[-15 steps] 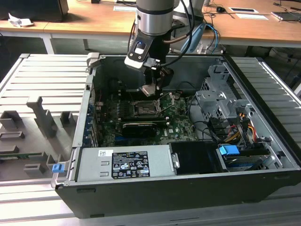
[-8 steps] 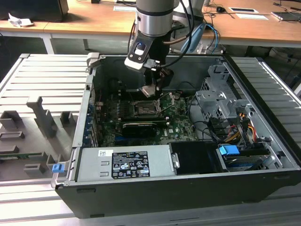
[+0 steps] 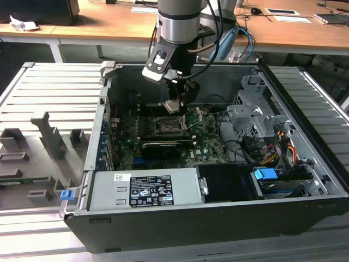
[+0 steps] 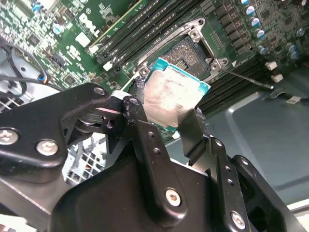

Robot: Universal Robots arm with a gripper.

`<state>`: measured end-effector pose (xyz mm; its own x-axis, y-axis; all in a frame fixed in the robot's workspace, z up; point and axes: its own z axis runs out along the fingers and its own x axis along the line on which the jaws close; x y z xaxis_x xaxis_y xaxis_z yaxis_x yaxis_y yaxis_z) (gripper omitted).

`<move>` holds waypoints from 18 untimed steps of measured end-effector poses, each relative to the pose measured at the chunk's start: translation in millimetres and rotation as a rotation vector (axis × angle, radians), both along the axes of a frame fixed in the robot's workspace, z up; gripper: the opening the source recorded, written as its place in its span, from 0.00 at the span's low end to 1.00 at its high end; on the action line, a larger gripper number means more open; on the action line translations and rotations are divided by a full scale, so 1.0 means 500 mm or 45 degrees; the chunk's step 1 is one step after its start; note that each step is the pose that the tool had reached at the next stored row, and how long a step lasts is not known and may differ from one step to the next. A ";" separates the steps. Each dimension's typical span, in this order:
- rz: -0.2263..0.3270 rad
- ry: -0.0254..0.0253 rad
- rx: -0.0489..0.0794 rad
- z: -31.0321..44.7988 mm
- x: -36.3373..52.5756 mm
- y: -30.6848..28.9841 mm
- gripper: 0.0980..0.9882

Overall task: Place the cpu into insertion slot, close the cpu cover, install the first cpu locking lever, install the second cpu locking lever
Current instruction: 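Place the cpu into insertion slot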

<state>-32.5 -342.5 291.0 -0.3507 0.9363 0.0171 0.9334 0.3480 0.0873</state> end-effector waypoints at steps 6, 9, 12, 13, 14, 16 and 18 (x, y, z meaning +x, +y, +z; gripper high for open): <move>-0.080 -0.0002 0.000 -0.004 0.000 0.000 0.48; -0.080 0.0000 0.000 -0.006 0.000 0.000 0.48; -0.080 0.0001 0.000 -0.009 0.000 0.000 0.48; -0.080 0.0001 0.000 -0.010 0.000 0.000 0.48; -0.080 0.0001 0.000 -0.010 0.000 0.000 0.48; -0.080 0.0000 0.000 -0.011 0.000 0.000 0.48; -0.080 0.0000 0.000 -0.012 0.000 0.000 0.48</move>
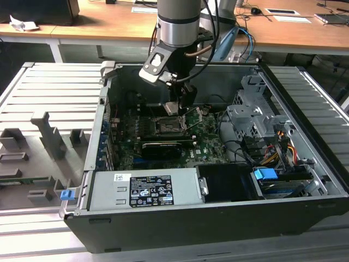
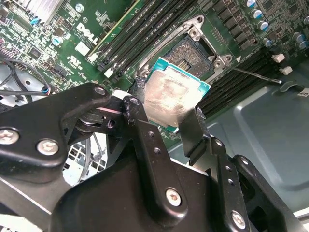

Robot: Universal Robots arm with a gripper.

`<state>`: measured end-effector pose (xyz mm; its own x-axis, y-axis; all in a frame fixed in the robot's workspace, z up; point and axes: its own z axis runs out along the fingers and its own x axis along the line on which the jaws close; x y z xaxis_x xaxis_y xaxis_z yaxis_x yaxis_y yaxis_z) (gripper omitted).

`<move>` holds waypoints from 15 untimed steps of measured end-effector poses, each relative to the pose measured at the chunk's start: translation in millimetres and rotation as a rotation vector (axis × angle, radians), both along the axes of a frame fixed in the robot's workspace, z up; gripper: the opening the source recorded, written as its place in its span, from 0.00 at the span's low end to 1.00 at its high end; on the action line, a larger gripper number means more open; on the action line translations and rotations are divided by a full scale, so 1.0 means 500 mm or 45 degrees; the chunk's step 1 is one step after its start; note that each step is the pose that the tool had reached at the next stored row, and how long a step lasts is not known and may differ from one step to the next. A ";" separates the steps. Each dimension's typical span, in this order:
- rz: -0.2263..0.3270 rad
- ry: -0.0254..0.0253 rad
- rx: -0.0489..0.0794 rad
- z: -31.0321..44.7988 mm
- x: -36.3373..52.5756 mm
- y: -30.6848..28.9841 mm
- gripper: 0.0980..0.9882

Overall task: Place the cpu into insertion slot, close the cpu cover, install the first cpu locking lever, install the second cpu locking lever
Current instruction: 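Place the cpu into insertion slot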

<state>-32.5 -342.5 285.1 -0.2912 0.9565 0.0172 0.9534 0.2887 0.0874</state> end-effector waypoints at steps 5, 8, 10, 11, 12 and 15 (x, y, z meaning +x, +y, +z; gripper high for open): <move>0.000 0.0000 0.000 -0.001 0.000 0.000 0.48; 0.000 0.0000 0.000 -0.003 0.000 0.000 0.48; 0.000 0.0000 0.000 -0.004 0.000 0.000 0.48; 0.000 0.0000 0.000 -0.005 0.000 0.000 0.48; 0.000 0.0000 0.000 -0.005 0.000 0.000 0.48; 0.000 0.0000 0.000 -0.006 0.000 0.000 0.48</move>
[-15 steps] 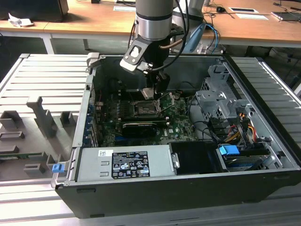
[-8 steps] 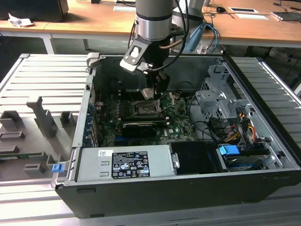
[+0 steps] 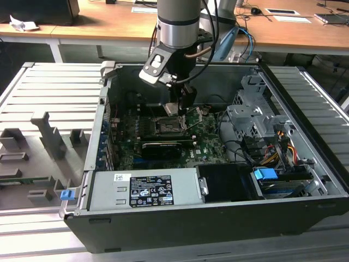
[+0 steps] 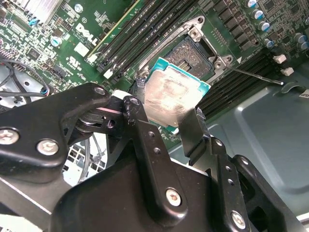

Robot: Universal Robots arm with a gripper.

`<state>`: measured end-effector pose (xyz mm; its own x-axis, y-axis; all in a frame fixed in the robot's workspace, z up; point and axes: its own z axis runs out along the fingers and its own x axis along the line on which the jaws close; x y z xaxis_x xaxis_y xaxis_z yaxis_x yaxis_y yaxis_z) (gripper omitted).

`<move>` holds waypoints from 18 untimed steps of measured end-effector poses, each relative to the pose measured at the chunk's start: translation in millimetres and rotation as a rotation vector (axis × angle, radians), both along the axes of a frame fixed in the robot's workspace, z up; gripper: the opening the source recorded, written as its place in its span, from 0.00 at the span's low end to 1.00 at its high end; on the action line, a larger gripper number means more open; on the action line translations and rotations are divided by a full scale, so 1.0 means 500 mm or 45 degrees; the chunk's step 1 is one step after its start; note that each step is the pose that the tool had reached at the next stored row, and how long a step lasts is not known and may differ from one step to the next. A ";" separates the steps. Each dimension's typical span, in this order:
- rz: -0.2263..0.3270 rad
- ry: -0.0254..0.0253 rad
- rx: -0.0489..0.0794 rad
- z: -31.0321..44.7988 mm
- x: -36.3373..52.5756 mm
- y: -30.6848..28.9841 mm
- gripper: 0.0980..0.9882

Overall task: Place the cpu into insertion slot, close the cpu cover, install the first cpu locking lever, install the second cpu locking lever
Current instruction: 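Place the cpu into insertion slot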

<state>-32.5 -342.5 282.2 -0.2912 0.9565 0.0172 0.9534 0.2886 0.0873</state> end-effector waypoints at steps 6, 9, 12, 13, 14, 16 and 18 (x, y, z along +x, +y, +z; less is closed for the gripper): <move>0.000 -0.0002 0.000 -0.003 0.000 0.000 0.48; -0.032 -0.0001 0.000 -0.009 0.000 0.002 0.48; -0.061 0.0000 0.000 -0.029 0.000 0.002 0.48; -0.061 -0.0001 0.000 -0.030 0.000 0.002 0.48; -0.061 0.0000 0.000 -0.031 0.000 0.002 0.48; -0.061 -0.0001 0.000 -0.033 0.000 0.002 0.48; -0.061 0.0000 0.000 -0.034 0.000 0.002 0.48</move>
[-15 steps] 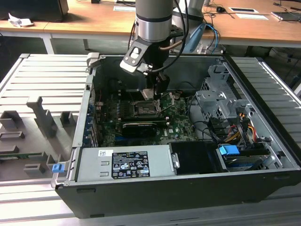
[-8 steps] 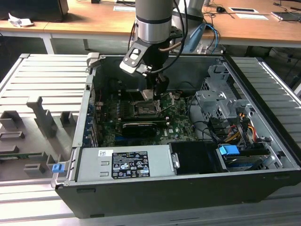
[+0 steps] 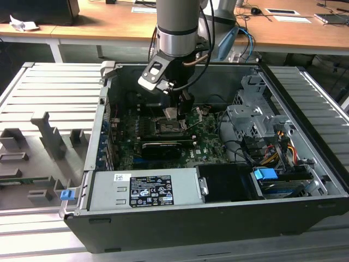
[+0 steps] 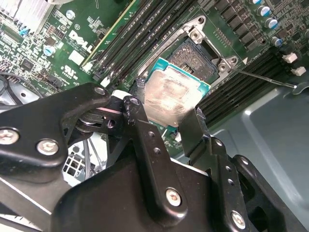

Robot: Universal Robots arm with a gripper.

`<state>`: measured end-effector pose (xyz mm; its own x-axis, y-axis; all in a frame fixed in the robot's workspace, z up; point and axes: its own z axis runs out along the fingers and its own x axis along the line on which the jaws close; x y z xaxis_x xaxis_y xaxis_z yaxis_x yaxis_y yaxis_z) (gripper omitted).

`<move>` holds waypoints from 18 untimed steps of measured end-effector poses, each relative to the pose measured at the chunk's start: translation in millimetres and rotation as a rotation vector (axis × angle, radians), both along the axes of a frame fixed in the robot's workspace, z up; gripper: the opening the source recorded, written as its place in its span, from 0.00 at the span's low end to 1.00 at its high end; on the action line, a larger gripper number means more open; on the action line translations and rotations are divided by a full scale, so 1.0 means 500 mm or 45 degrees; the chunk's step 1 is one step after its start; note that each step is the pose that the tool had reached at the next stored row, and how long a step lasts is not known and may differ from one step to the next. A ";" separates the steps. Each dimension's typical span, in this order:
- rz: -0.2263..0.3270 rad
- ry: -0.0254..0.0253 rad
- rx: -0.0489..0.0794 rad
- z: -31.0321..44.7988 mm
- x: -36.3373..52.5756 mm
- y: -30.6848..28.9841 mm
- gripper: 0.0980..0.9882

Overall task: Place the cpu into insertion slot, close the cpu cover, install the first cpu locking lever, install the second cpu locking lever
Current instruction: 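Place the cpu into insertion slot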

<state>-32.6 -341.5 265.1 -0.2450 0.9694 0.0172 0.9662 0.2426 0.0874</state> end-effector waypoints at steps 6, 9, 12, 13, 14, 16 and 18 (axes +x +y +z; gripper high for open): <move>-0.003 0.0000 0.000 -0.006 0.000 0.000 0.48; -0.013 0.0000 0.000 -0.007 0.000 0.000 0.48; -0.030 0.0001 0.000 -0.008 0.000 0.000 0.48; -0.034 0.0010 0.000 -0.009 0.000 0.000 0.48; -0.038 0.0015 0.000 -0.011 0.000 0.000 0.48; -0.046 0.0017 -0.001 -0.014 0.000 0.001 0.48; -0.077 0.0017 0.000 -0.024 -0.003 0.002 0.48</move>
<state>-34.2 -340.3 252.9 -0.1855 0.9825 0.0171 0.9793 0.1834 0.0860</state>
